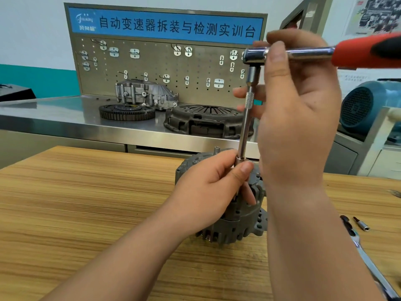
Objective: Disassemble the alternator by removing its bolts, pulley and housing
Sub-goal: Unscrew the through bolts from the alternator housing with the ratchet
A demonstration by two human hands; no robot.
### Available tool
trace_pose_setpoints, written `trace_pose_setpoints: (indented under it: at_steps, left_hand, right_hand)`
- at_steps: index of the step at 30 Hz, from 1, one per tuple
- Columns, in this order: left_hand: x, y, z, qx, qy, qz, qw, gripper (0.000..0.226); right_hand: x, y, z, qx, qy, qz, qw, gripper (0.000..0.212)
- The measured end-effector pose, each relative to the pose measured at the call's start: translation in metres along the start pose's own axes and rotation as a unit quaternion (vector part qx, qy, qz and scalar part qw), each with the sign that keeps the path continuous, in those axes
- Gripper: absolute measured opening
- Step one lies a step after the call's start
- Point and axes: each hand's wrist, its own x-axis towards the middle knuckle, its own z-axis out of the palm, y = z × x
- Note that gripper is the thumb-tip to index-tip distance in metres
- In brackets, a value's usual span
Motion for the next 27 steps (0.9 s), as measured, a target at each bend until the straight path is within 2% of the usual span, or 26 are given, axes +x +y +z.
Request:
trace_pose_setpoints:
  at_steps: [4,7,9,12,14,16,18,20,23,25,27]
  left_hand:
    - [-0.001,0.001,-0.002,-0.010,0.001,0.007,1.000,0.029]
    - [-0.001,0.001,-0.002,-0.026,0.004,0.011,1.000,0.030]
    - [-0.001,0.001,-0.002,-0.026,0.005,0.013,1.000,0.033]
    - [0.001,0.000,-0.001,-0.011,0.005,0.013,1.000,0.035]
    - [0.002,0.000,-0.001,-0.008,0.007,0.005,1.000,0.035]
    - [0.001,-0.001,0.000,-0.006,0.009,-0.004,1.000,0.027]
    - [0.001,-0.001,0.000,-0.009,0.007,-0.009,1.000,0.025]
    - [0.001,0.000,0.000,-0.010,0.001,-0.003,1.000,0.033]
    - [0.000,-0.001,-0.002,-0.013,-0.006,0.005,1.000,0.034]
    - [-0.001,0.000,-0.003,-0.017,-0.010,0.010,1.000,0.027]
    - [0.000,-0.001,-0.003,-0.016,-0.015,0.015,1.000,0.025]
  right_hand:
    - [0.002,-0.005,-0.001,0.193,0.002,0.158,0.968,0.013]
    - [0.005,-0.005,-0.002,0.300,-0.021,0.209,0.930,0.018]
    - [0.005,-0.003,-0.003,0.314,-0.032,0.212,0.925,0.017]
    - [0.002,0.000,-0.003,0.211,-0.021,0.146,0.966,0.013]
    - [0.002,0.001,-0.003,0.080,-0.020,0.026,0.996,0.009]
    - [0.003,0.004,-0.003,-0.055,-0.033,-0.098,0.993,0.009]
    - [0.003,0.005,-0.003,-0.105,-0.032,-0.128,0.986,0.009]
    - [0.002,0.004,-0.002,-0.066,-0.016,-0.079,0.995,0.008]
    - [0.001,-0.002,-0.003,0.090,0.005,0.077,0.993,0.009]
    - [0.004,-0.004,-0.003,0.198,0.010,0.170,0.965,0.012]
    - [0.007,-0.004,-0.005,0.292,-0.002,0.226,0.929,0.017]
